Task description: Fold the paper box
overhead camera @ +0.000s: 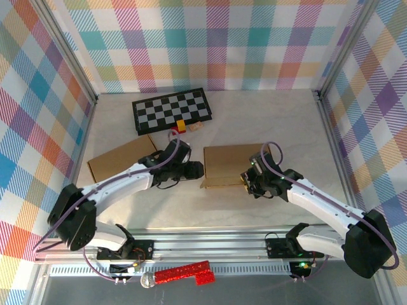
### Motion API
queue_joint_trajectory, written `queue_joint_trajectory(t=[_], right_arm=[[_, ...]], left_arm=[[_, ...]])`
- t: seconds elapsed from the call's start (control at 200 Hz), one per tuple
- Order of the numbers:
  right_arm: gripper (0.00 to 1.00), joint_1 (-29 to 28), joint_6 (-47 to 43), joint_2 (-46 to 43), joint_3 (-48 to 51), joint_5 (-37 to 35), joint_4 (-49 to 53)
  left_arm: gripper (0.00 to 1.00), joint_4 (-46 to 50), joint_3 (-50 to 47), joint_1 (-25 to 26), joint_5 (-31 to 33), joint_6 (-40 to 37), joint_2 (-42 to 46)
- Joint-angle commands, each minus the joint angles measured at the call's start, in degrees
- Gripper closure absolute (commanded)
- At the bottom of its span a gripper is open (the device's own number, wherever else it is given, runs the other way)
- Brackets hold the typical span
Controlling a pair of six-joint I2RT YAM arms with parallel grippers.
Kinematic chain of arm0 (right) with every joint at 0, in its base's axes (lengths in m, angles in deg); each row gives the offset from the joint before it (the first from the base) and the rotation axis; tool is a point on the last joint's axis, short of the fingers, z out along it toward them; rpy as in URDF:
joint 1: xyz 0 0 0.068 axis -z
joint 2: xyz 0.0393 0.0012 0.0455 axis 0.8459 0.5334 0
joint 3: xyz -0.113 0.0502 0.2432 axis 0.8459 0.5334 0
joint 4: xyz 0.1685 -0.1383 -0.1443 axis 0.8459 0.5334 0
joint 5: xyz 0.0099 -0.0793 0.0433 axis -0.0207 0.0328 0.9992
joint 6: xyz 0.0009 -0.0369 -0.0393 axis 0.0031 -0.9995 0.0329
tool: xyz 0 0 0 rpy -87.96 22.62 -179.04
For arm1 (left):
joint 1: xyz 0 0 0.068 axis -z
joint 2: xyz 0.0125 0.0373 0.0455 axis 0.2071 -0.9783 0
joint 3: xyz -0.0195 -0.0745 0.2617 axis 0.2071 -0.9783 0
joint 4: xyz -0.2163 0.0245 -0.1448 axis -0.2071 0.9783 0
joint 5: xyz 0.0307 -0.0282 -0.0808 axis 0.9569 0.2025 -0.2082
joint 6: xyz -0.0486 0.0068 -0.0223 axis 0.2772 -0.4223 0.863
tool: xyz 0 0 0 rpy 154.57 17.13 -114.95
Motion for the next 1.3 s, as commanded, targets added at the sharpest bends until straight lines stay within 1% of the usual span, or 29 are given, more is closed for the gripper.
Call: queue_joint_trajectory(t=[0.0,0.045,0.135,0.335,0.365,0.49,0.575,0.675,0.76,0.87,0.945,1.09,1.225,1.295], right_arm=[[0.56,-0.47,-1.33,-0.31,-0.69,1.5,6.24],[0.5,-0.42,-2.33,-0.2,-1.48,2.15,8.43],[0.44,-0.42,-5.44,-0.09,-3.9,2.84,13.47],[0.39,-0.04,-13.53,-1.16,-9.35,2.17,21.44],[0.39,0.22,-14.95,-1.4,-10.23,2.1,22.28],[0.36,2.57,-23.26,-2.34,-13.31,3.73,23.67],[0.35,7.64,-32.69,-2.79,-15.76,7.11,23.7],[0.34,17.24,-45.34,-1.72,-18.65,13.76,23.9],[0.31,24.61,-55.54,1.48,-21.94,17.27,25.55],[0.27,30.8,-65.2,7.36,-25.14,19.77,26.16],[0.26,34.78,-68.4,11.45,-25.53,23.53,24.79],[0.23,40.12,-72.27,17.96,-26.58,24.38,22.15],[0.19,43.51,-77.15,23.81,-27.82,26.8,19.87],[0.2,44.22,-79.93,27.35,-29.53,27.45,20.68]], left_arm=[[0.45,-3.87,2.98,-0.41,-3.69,-0.48,-4.05],[0.45,-3.88,3.71,-0.41,-4.04,-0.78,-5.82],[0.45,-3.88,4.85,-0.46,-3.94,-1.57,-8.57],[0.48,-3.89,5.69,-0.41,-3.89,-2.76,-12.64],[0.49,-6.27,5.46,-0.47,-4.35,-2.54,-13.04],[0.52,-8.06,4.66,-0.42,-5.56,-2.06,-14.32],[0.55,-9.52,3.64,-0.42,-5.67,-1.5,-14.26],[0.57,-9.65,3.06,-0.48,-5.77,-1.61,-14.68],[0.58,-9.83,2.32,-0.41,-5.69,-1.63,-14.87],[0.59,-10.38,2.1,-0.41,-6.28,-1.82,-15.35],[0.6,-10.8,1.93,-0.41,-6.36,-1.86,-15.74],[0.64,-11.12,0.9,-0.41,-5.74,-1.63,-15.67],[0.74,-11.87,0.06,-0.42,-5.8,-1.64,-15.49],[0.78,-12.22,-0.32,-0.42,-5.67,-1.6,-15.49]])
